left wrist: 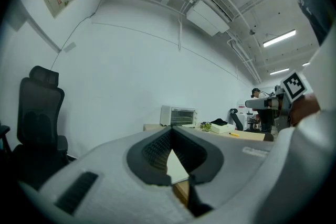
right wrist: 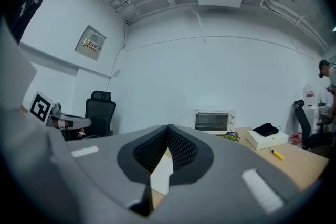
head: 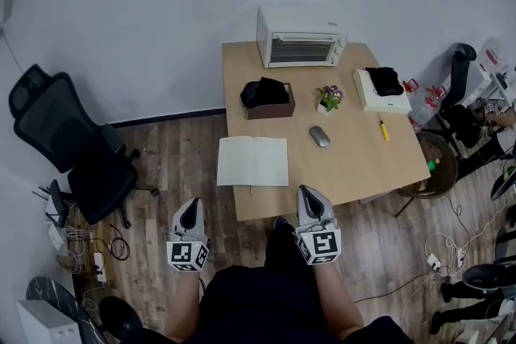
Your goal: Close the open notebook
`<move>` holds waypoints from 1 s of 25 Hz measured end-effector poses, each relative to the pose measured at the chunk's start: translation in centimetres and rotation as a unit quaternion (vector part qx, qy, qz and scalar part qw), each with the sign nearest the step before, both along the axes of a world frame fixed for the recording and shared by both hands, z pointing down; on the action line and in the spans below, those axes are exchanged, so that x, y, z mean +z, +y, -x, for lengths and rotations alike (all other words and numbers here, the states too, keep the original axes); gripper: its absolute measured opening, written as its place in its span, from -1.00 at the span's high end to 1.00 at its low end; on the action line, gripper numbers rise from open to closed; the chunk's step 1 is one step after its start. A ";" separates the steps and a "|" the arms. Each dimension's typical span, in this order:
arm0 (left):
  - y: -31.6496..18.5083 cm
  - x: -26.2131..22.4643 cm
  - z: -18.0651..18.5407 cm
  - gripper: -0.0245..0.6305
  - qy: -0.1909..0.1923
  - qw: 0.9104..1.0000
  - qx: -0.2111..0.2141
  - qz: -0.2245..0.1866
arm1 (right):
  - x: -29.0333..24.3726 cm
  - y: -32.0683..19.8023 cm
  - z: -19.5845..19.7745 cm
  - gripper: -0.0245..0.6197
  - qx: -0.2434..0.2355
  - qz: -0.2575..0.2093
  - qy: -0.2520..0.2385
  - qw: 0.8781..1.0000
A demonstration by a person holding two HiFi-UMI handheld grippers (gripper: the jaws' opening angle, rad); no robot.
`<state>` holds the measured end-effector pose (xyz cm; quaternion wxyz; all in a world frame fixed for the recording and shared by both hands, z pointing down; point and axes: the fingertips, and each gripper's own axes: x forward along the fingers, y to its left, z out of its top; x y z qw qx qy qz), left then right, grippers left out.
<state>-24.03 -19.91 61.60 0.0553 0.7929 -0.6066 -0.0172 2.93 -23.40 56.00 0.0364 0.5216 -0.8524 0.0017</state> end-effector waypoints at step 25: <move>-7.1 22.7 -0.6 0.97 -0.001 0.990 0.004 0.144 | 4.6 -3.9 -1.9 0.92 -0.004 0.007 0.009 1.000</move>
